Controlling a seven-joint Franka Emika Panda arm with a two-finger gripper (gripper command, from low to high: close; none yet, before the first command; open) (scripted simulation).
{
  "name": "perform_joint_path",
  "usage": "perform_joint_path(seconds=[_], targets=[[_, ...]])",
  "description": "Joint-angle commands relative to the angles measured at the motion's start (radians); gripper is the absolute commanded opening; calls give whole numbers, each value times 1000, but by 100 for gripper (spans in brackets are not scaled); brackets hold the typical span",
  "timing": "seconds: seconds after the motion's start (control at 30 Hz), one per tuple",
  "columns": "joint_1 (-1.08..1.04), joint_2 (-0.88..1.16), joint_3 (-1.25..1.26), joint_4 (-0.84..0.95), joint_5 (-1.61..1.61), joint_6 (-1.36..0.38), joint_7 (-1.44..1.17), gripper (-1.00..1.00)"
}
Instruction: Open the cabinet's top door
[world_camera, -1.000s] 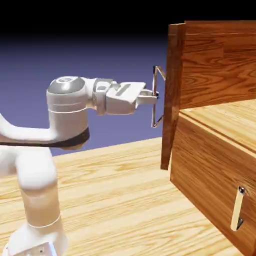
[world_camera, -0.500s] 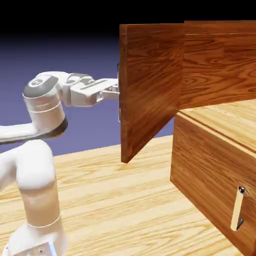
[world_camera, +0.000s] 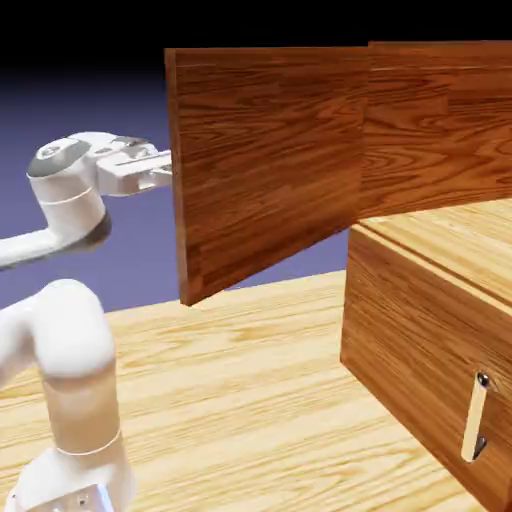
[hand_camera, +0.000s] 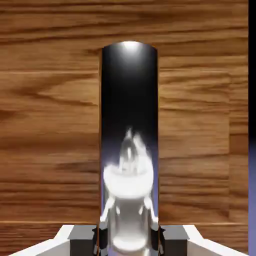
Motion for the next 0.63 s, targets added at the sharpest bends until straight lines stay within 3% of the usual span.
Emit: perform_joint_path(seconds=[0.0,0.6], targets=[[-14,14,36,28,29,-36,3,-100],[-483,160,429,637,310,-563,-23,-100]])
